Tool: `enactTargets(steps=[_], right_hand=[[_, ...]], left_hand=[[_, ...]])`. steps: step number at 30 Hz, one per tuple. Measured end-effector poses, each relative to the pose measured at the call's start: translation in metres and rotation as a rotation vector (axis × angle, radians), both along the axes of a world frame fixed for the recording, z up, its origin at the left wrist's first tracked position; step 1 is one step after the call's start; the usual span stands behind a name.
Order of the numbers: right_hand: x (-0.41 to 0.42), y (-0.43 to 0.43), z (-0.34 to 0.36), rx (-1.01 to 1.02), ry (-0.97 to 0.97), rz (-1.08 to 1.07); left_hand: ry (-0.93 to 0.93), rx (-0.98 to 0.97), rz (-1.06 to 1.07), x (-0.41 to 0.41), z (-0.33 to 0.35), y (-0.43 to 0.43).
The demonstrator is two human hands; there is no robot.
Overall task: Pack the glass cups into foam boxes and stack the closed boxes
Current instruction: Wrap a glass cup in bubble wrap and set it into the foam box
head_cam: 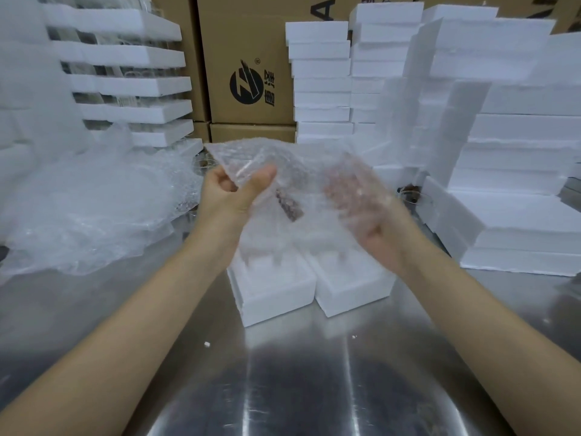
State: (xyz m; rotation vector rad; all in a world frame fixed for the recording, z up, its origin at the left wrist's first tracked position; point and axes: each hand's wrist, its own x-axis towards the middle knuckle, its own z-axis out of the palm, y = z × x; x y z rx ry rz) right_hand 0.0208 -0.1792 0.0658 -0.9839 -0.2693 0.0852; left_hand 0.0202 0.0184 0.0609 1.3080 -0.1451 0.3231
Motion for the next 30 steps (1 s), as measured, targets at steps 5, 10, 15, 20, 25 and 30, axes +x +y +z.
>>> enactTargets(steps=[5,10,15,20,25,30], right_hand=[[0.003,-0.019,0.004,0.122,0.146,-0.211],[-0.005,0.005,-0.006,-0.109,0.09,0.059],[0.005,-0.007,-0.005,0.044,0.091,-0.136],[-0.001,0.005,-0.012,-0.046,0.039,-0.231],[-0.006,0.005,-0.012,-0.099,-0.03,-0.143],[-0.007,0.01,-0.012,-0.321,-0.098,-0.105]], left_hand=[[0.073,-0.227,0.007,0.001,-0.002,-0.001],[0.115,-0.146,-0.055,0.002,-0.01,-0.009],[0.093,-0.013,-0.239,-0.002,-0.014,-0.013],[0.087,0.19,-0.329,-0.009,-0.02,-0.022],[0.058,0.188,-0.3,-0.007,-0.021,-0.021],[-0.006,0.27,-0.25,-0.011,-0.022,-0.022]])
